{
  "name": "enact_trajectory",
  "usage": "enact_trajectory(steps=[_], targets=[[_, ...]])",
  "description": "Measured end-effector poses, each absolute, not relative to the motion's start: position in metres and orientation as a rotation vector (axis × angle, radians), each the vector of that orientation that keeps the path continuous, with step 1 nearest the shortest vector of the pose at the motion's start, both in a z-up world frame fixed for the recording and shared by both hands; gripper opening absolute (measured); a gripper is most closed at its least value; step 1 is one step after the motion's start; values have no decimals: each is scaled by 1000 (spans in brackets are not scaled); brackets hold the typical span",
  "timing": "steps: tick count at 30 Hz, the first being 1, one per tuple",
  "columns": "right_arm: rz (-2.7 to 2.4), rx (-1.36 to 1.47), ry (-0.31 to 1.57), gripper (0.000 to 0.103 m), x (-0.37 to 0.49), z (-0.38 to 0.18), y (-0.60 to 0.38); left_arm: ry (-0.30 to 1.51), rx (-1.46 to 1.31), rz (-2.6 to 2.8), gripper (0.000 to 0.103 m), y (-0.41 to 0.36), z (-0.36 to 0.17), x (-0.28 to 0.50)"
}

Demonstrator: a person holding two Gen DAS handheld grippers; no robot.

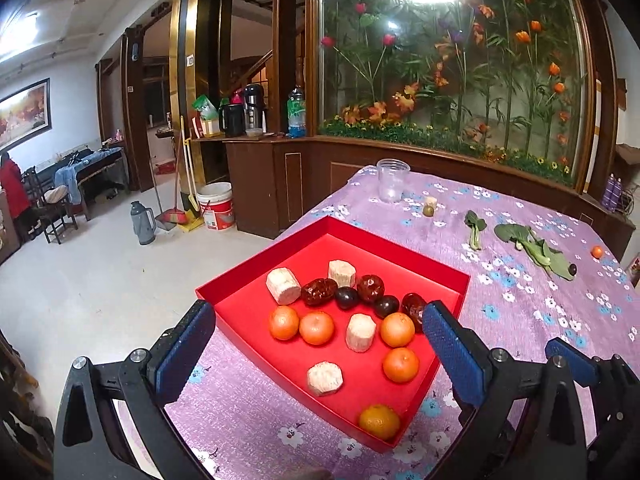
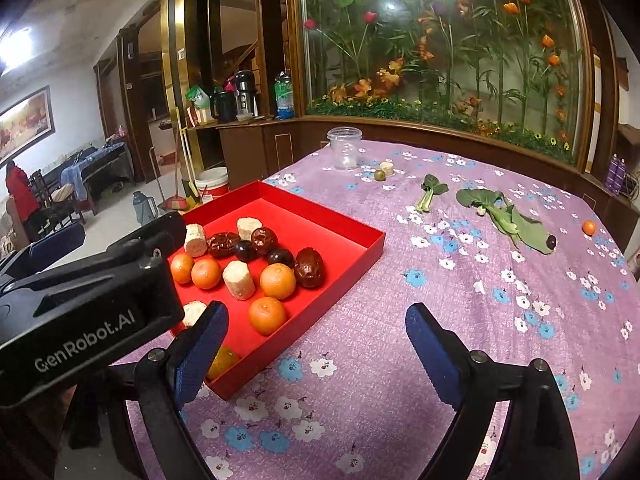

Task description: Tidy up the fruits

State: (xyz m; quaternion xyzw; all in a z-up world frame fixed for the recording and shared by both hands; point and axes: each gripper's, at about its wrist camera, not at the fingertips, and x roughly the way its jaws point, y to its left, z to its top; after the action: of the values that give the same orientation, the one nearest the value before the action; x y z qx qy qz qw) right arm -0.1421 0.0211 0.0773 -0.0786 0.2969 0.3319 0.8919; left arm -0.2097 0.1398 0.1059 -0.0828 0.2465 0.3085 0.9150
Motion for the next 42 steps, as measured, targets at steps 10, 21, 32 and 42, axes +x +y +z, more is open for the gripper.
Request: enact_trajectory(steps=[10, 21, 32, 42], targets=[[694, -182, 637, 94, -139, 70, 30, 550, -204, 593, 103, 150, 96, -201], [694, -195, 656, 94, -135, 65, 38, 590, -219, 571, 103, 156, 85, -191], [699, -202, 669, 94, -134, 61, 44, 600, -230, 569, 103, 160, 82, -188], [705, -199, 673, 94, -133, 60, 44, 605, -210, 553, 103, 159, 80, -187]])
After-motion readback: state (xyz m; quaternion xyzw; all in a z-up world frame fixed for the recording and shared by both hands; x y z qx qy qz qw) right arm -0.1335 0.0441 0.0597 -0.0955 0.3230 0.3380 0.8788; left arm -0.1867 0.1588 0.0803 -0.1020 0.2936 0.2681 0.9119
